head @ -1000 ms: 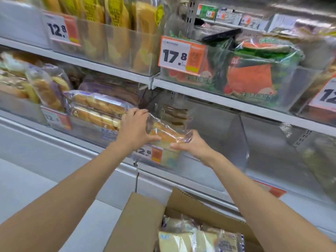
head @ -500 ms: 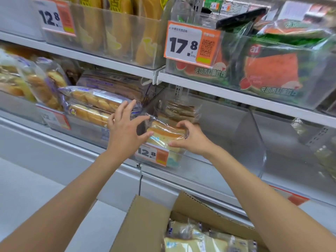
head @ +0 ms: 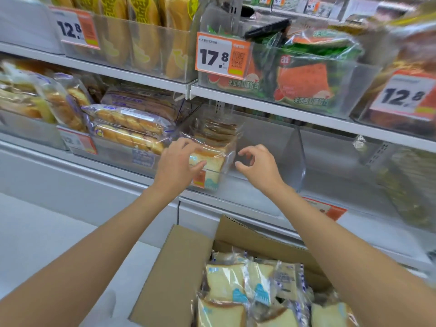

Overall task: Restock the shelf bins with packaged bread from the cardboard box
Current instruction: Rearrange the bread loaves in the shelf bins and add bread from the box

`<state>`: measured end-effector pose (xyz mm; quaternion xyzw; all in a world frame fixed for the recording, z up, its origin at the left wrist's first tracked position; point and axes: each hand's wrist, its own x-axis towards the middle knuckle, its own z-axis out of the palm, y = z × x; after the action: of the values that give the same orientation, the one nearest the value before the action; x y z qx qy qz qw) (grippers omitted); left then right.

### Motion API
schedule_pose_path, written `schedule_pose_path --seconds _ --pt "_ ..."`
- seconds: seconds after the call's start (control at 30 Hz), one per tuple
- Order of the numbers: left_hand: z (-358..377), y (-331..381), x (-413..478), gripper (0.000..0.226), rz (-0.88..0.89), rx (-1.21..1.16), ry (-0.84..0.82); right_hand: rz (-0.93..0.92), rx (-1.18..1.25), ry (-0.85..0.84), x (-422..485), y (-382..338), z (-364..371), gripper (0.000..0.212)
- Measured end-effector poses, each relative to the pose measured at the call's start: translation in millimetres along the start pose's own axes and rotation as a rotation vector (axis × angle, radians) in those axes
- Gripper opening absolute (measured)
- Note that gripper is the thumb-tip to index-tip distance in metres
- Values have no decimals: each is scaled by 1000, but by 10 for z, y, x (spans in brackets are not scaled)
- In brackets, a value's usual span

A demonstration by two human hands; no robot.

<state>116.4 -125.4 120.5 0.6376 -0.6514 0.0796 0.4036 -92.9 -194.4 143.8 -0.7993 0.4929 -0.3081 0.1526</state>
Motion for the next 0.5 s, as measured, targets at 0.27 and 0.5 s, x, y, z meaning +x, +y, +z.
schedule_pose_path --seconds 0.27,0.5 --pt "161 526 -1139 29 -270 -200 -485 197 -2 -244 -1490 504 -183 17" --pt "302 304 -1816 24 -501 -277 -552 431 100 -432 -2199 993 202 24"
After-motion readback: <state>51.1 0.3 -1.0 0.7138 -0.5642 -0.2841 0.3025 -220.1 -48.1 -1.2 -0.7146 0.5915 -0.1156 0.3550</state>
